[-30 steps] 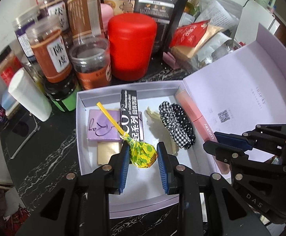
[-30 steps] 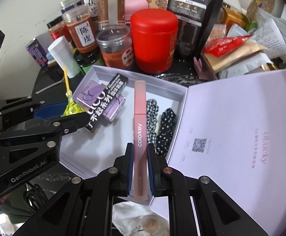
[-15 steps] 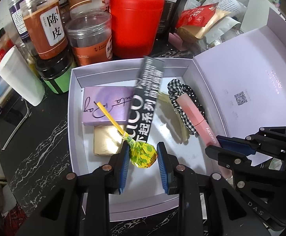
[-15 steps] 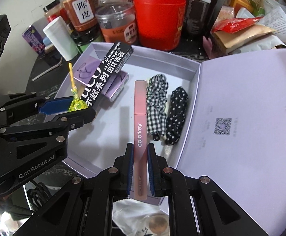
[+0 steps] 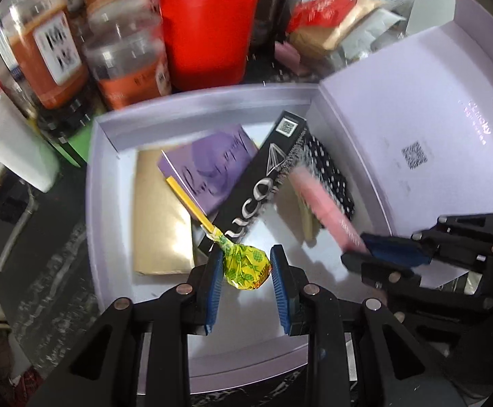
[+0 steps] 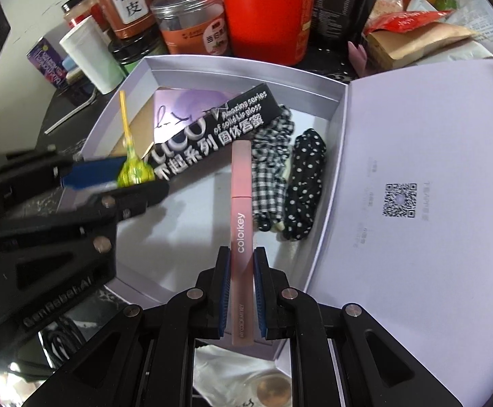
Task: Organize rigid objects
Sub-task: 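Carry the lollipop with the left gripper while the right gripper carries the lip gloss over the box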
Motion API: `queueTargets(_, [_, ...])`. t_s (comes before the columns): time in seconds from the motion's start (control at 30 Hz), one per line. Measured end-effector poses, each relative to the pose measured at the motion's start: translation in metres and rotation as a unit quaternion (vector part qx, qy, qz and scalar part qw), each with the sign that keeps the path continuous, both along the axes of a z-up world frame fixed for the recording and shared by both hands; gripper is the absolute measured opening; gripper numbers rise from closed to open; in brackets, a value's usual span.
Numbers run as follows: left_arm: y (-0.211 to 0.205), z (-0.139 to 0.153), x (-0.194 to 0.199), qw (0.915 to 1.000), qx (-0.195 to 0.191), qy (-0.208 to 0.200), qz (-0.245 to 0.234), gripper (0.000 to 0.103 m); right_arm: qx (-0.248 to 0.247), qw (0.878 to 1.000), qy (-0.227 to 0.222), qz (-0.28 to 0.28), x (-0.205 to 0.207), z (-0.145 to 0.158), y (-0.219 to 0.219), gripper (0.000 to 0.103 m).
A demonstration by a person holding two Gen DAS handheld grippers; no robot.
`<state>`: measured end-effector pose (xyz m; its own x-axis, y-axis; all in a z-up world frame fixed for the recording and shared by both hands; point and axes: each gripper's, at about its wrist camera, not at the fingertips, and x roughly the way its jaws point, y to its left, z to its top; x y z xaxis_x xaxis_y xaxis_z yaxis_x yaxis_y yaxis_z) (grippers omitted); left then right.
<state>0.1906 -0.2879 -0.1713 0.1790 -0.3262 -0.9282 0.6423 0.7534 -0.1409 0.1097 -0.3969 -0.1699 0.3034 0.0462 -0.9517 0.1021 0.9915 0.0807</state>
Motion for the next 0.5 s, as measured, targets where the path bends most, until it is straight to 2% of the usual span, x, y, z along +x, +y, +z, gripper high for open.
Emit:
queueTargets(0.2, [0.002,-0.027,0.001,0.9992,0.003,0.040,0.009,0.027,-0.003,1.000,0.010,-0.005,0.000,-0.006,-0.006,0.013])
queueTargets(0.5, [0.007,-0.042,0.004,0.9990,0.010,0.042,0.011,0.027,-0.004,1.000,0.023,0.013,0.003,-0.016,0.003,0.013])
